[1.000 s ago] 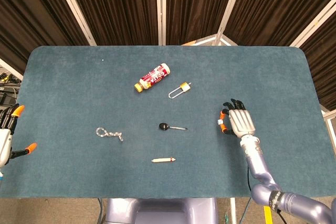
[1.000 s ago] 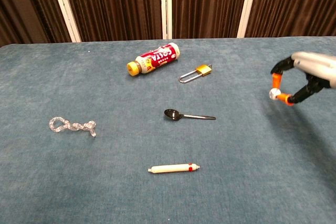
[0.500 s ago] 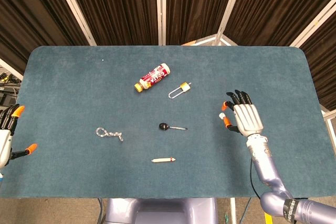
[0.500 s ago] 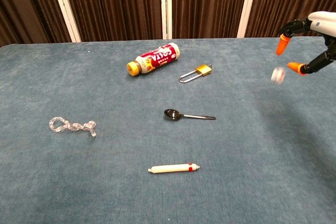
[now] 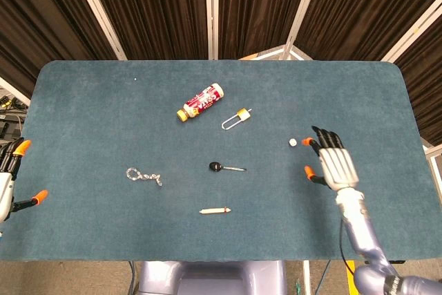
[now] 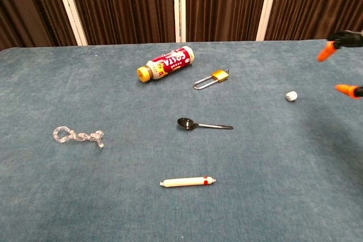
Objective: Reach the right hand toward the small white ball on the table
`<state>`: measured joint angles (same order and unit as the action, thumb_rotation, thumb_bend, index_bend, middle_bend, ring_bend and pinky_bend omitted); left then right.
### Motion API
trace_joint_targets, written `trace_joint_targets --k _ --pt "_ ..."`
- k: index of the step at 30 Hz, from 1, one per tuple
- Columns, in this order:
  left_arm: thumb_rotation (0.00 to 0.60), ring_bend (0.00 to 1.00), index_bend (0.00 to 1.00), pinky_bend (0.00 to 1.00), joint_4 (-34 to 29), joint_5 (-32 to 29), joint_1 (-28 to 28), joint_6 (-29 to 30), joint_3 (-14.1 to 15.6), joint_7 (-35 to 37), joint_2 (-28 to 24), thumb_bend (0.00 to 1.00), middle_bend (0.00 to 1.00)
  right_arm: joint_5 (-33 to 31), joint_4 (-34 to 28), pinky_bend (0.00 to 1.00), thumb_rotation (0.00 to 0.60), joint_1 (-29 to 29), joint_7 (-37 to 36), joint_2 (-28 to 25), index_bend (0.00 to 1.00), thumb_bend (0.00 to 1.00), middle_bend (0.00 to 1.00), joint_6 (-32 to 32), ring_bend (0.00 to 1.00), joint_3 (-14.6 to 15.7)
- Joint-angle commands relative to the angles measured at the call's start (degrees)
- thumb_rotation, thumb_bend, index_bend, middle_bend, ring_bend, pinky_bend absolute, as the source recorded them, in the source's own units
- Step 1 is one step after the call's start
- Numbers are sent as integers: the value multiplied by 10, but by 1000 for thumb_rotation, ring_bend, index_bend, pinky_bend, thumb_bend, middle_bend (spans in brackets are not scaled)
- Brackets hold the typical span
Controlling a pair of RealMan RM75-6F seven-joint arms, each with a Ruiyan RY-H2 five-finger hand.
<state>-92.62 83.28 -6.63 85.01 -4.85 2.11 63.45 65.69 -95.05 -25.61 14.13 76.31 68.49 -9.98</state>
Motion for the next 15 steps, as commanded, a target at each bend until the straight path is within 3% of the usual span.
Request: trace_joint_targets --k 1,8,15 --pt "600 0 0 0 -2 4 3 6 1 1 -2 123 0 59 24 0 600 48 -70 -23 235 242 2 45 0 36" --pt "600 0 0 0 -5 14 8 14 7 -2 -2 124 0 163 100 0 600 116 -162 -38 111 159 0 152 0 75" --pt "600 0 0 0 -7 22 11 23 8 -10 -1 123 0 181 111 0 600 154 -171 -62 35 127 0 189 0 88"
